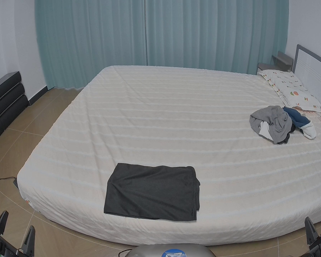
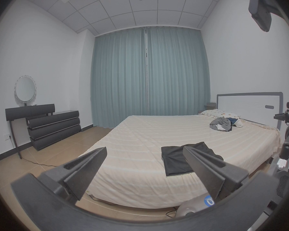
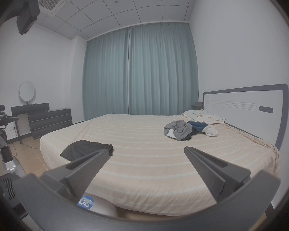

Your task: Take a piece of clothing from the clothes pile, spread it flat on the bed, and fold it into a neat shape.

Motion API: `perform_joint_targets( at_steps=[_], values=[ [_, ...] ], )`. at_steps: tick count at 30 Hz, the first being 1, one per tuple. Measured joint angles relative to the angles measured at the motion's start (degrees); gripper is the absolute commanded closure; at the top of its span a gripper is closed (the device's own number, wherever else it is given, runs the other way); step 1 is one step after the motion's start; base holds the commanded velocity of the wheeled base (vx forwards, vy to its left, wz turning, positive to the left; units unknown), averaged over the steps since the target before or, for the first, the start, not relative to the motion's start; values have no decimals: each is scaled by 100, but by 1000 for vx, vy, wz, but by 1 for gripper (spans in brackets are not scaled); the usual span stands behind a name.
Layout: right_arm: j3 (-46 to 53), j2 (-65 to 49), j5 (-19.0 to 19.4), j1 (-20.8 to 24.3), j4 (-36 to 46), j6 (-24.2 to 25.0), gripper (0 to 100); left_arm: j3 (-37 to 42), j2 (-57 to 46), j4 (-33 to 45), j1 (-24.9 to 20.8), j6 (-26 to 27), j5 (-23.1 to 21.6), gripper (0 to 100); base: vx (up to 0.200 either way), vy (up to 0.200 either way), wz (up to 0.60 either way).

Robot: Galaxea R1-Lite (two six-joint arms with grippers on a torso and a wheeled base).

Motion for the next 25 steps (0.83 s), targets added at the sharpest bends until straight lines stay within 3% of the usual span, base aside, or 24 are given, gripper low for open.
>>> perform_joint_targets(
  at_steps=[25],
  values=[
    [0, 4, -6, 6, -2, 0, 0, 0, 2, 2, -2, -17, 50, 0, 0, 0, 0]
  ],
)
